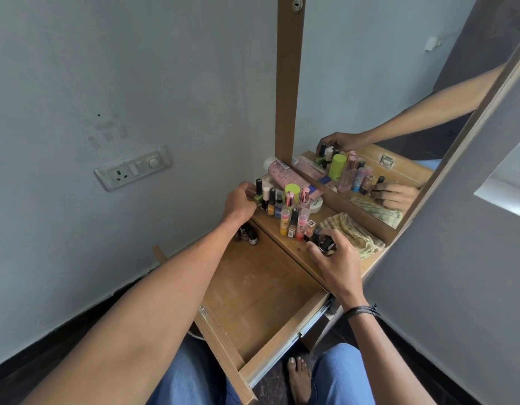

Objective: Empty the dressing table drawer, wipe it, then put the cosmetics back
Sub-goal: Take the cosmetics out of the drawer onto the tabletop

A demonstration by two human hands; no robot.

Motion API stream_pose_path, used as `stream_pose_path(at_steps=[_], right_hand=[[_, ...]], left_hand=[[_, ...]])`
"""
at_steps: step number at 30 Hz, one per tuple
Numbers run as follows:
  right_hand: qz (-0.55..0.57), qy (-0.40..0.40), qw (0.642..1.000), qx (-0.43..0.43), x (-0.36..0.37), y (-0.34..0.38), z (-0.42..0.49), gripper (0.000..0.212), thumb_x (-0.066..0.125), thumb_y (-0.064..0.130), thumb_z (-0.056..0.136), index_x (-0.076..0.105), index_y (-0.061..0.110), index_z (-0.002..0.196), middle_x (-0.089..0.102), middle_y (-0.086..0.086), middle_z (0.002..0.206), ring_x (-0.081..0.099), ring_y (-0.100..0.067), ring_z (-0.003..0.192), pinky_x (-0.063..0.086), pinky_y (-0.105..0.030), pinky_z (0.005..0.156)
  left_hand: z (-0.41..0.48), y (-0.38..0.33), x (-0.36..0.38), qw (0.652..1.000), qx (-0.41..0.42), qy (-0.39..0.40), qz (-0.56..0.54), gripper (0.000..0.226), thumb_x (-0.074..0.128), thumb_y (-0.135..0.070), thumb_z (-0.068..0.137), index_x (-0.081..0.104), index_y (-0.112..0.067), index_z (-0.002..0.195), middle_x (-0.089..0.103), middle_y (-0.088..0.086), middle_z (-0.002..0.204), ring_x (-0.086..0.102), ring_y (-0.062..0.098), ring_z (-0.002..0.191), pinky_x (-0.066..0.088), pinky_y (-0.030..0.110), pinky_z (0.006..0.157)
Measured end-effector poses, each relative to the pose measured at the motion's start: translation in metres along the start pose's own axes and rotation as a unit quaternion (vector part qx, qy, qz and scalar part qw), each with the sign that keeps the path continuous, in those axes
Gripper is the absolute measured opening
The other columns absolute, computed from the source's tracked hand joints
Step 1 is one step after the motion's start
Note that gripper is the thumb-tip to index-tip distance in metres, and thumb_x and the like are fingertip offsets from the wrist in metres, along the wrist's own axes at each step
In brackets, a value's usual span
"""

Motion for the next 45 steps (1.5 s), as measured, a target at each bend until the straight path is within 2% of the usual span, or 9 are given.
stream_pose_path(at_steps=[7, 12, 16, 23, 31, 34, 37, 41, 45], right_hand=[[0.005, -0.001, 1.0, 0.007, 0.0, -0.002, -0.002, 0.028, 0.08, 0.034, 0.086, 0.068, 0.02, 0.107, 0.068, 0.01, 0.097, 0.062, -0.007, 0.083, 0.036, -0.002, 0.065], [0.004, 0.001, 1.0, 0.005, 0.0, -0.002, -0.002, 0.028, 0.08, 0.033, 0.086, 0.068, 0.019, 0.107, 0.07, 0.007, 0.101, 0.064, -0.01, 0.087, 0.041, -0.01, 0.069], [0.004, 0.003, 1.0, 0.004, -0.001, 0.001, -0.003, 0.026, 0.081, 0.031, 0.085, 0.069, 0.02, 0.106, 0.07, 0.009, 0.1, 0.064, -0.007, 0.085, 0.039, -0.006, 0.068], [0.033, 0.006, 0.999, -0.001, -0.002, 0.003, -0.004, 0.025, 0.082, 0.024, 0.085, 0.066, 0.023, 0.105, 0.069, 0.013, 0.098, 0.064, -0.002, 0.083, 0.049, -0.016, 0.071], [0.072, -0.005, 0.997, -0.028, -0.002, 0.014, -0.02, 0.039, 0.082, 0.018, 0.084, 0.059, 0.033, 0.112, 0.066, 0.022, 0.096, 0.061, 0.009, 0.093, 0.041, -0.002, 0.084], [0.12, -0.007, 0.993, -0.005, 0.003, 0.021, -0.031, 0.038, 0.08, 0.022, 0.087, 0.059, 0.029, 0.117, 0.068, 0.016, 0.095, 0.065, -0.002, 0.094, 0.05, -0.019, 0.088], [0.171, 0.027, 0.984, 0.045, 0.013, 0.028, -0.039, 0.045, 0.077, 0.026, 0.091, 0.051, 0.028, 0.128, 0.068, 0.007, 0.094, 0.07, -0.012, 0.075, 0.062, -0.037, 0.068], [0.212, 0.095, 0.97, 0.077, 0.023, 0.036, -0.04, 0.048, 0.072, 0.026, 0.094, 0.041, 0.043, 0.127, 0.07, -0.001, 0.101, 0.075, -0.015, 0.078, 0.063, -0.043, 0.064], [0.196, 0.147, 0.968, 0.055, 0.026, 0.046, -0.036, 0.042, 0.063, 0.033, 0.098, 0.039, 0.04, 0.131, 0.07, 0.0, 0.104, 0.075, -0.015, 0.081, 0.063, -0.045, 0.067]], left_hand=[[-0.033, 0.004, -0.006, 0.992, -0.031, -0.105, -0.062, 0.042, 0.057, 0.01, 0.086, 0.061, -0.017, 0.117, 0.063, -0.004, 0.115, 0.06, 0.011, 0.099, 0.052, 0.022, 0.081], [-0.088, -0.001, 0.01, 0.985, 0.009, -0.147, -0.093, 0.036, 0.06, 0.01, 0.083, 0.062, -0.02, 0.102, 0.063, -0.005, 0.097, 0.063, 0.011, 0.086, 0.05, 0.021, 0.069], [-0.125, -0.014, 0.032, 0.984, 0.071, -0.09, -0.133, 0.032, 0.062, 0.011, 0.08, 0.064, -0.015, 0.098, 0.063, -0.002, 0.094, 0.062, 0.01, 0.084, 0.051, 0.016, 0.069], [-0.142, -0.027, 0.052, 0.984, 0.081, -0.015, -0.159, 0.023, 0.071, -0.002, 0.084, 0.065, -0.017, 0.1, 0.067, 0.001, 0.089, 0.066, 0.01, 0.078, 0.056, 0.019, 0.068], [-0.156, -0.019, 0.055, 0.979, 0.118, 0.116, -0.117, 0.042, 0.077, -0.004, 0.081, 0.066, -0.018, 0.118, 0.068, -0.004, 0.106, 0.068, 0.007, 0.092, 0.059, 0.024, 0.08], [-0.163, -0.018, 0.05, 0.976, 0.159, 0.115, -0.097, 0.042, 0.076, -0.002, 0.08, 0.066, -0.017, 0.118, 0.064, -0.007, 0.11, 0.068, 0.008, 0.093, 0.06, 0.026, 0.081], [-0.17, -0.017, 0.047, 0.972, 0.194, 0.105, -0.085, 0.036, 0.077, -0.002, 0.08, 0.068, -0.018, 0.111, 0.062, -0.009, 0.109, 0.07, 0.007, 0.09, 0.06, 0.027, 0.079], [-0.173, -0.008, 0.042, 0.974, 0.194, 0.074, -0.09, 0.031, 0.079, -0.006, 0.082, 0.07, -0.017, 0.109, 0.062, -0.007, 0.111, 0.069, 0.007, 0.093, 0.061, 0.028, 0.078], [-0.172, -0.002, 0.035, 0.982, 0.168, 0.052, -0.073, 0.027, 0.082, -0.019, 0.081, 0.072, -0.02, 0.106, 0.064, -0.011, 0.106, 0.068, 0.007, 0.09, 0.061, 0.028, 0.074]])
Point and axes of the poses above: each hand's wrist, its own z-axis towards the middle knuckle, its own x-axis out of the palm, y = z × x, the point moved 6 cm from there along z, towards the middle knuckle
